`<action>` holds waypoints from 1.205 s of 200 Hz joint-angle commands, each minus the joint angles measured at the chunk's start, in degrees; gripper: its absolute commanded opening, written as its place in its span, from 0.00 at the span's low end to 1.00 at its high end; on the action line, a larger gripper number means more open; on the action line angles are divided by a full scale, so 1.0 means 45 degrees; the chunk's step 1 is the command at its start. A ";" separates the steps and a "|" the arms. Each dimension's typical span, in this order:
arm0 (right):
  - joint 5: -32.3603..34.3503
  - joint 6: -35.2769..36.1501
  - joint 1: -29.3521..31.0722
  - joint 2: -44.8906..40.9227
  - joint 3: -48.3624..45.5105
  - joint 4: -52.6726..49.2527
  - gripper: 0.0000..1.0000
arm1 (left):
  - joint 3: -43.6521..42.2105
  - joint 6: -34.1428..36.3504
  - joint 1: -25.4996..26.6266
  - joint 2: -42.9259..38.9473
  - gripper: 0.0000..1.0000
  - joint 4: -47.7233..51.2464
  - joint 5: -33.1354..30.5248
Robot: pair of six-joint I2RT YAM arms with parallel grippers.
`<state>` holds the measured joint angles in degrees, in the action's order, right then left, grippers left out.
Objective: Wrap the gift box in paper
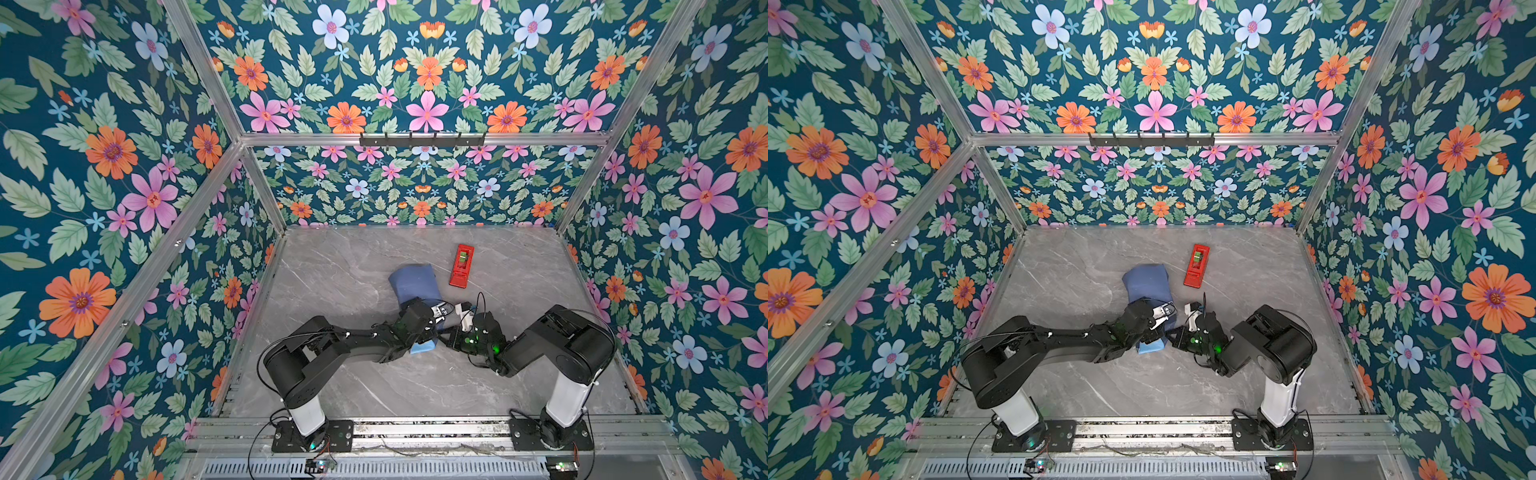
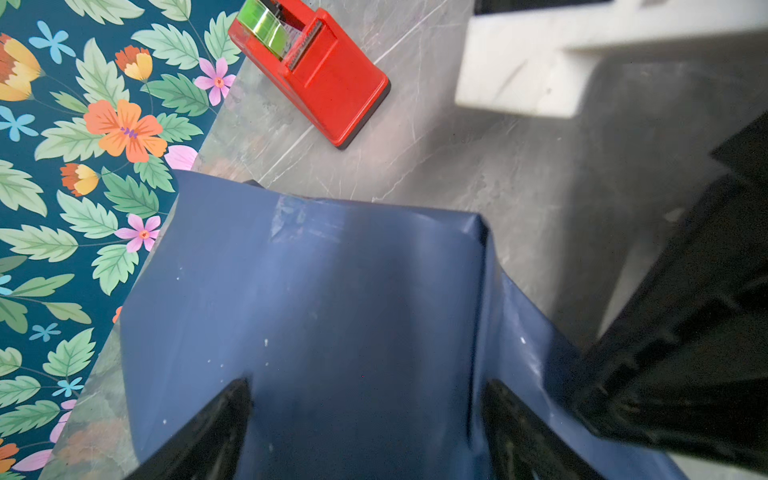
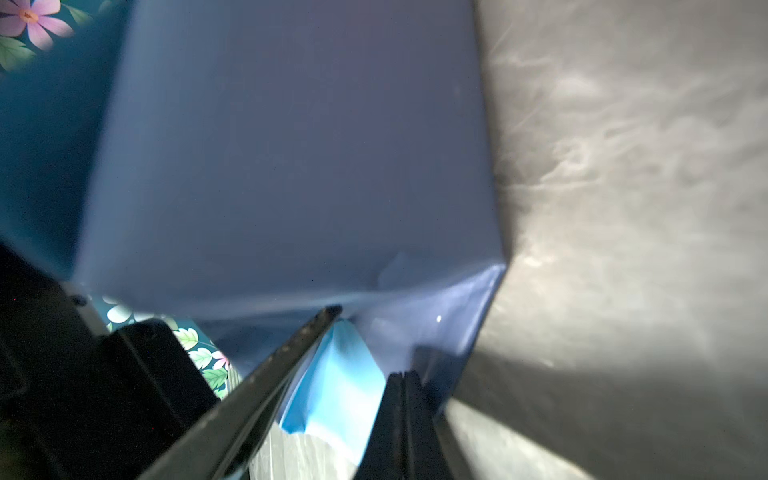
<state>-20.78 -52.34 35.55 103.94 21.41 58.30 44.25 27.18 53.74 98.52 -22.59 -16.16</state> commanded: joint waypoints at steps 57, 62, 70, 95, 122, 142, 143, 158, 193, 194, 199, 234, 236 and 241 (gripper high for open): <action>0.0379 0.0167 -0.0033 -0.1040 0.0414 -0.2939 0.00 | -0.0068 -0.0318 -0.0008 0.0119 0.89 0.1251 0.0125; 0.0359 0.0244 -0.0128 -0.1162 0.0488 -0.3089 0.00 | -0.0074 -0.0317 -0.0003 0.0137 0.88 0.1250 0.0117; 0.0339 0.0451 -0.0235 -0.1319 0.0633 -0.3376 0.00 | -0.0071 -0.0318 -0.0008 0.0138 0.89 0.1250 0.0150; 0.0307 0.1519 -0.0411 -0.1623 0.1111 -0.4453 0.00 | -0.0066 -0.0337 -0.0008 0.0157 0.89 0.1270 0.0148; 0.0242 0.2447 -0.0646 -0.1526 0.1295 -0.4601 0.00 | -0.0058 -0.0337 -0.0005 0.0138 0.89 0.1270 0.0174; -0.0037 0.2811 -0.0818 -0.1279 0.1503 -0.4743 0.00 | -0.0062 -0.0341 -0.0008 0.0138 0.89 0.1308 0.0174; -0.0035 0.2826 -0.0824 -0.1270 0.1508 -0.4738 0.00 | -0.0065 -0.0349 -0.0008 0.0138 0.89 0.1309 0.0174; -0.0113 0.2884 -0.0849 -0.1178 0.1493 -0.4755 0.00 | -0.0070 -0.0337 -0.0010 0.0118 0.89 0.1328 0.0152; -0.0622 0.2670 -0.0832 -0.0875 0.1337 -0.4570 0.00 | -0.0057 -0.0337 -0.0008 0.0156 0.89 0.1289 0.0141; -0.0639 0.2658 -0.0831 -0.0873 0.1327 -0.4564 0.00 | -0.0062 -0.0337 -0.0008 0.0167 0.89 0.1289 0.0148; -0.0698 0.2601 -0.0830 -0.0853 0.1255 -0.4496 0.00 | -0.0037 -0.0337 -0.0008 0.0175 0.89 0.1289 0.0139; -0.0823 0.2142 -0.0845 -0.1282 0.1061 -0.4305 0.00 | -0.0063 -0.0317 -0.0015 0.0138 0.89 0.1308 0.0142; -0.0806 0.2139 -0.0843 -0.1326 0.1092 -0.4358 0.00 | -0.0066 -0.0317 -0.0019 0.0138 0.89 0.1309 0.0141; -0.0746 0.2109 -0.0849 -0.1476 0.1149 -0.4529 0.00 | -0.0068 -0.0317 -0.0015 0.0138 0.89 0.1309 0.0139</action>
<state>-23.75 -41.85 31.77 98.96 26.39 41.58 44.23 27.18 53.78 98.74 -22.83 -16.27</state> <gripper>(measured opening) 0.049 0.886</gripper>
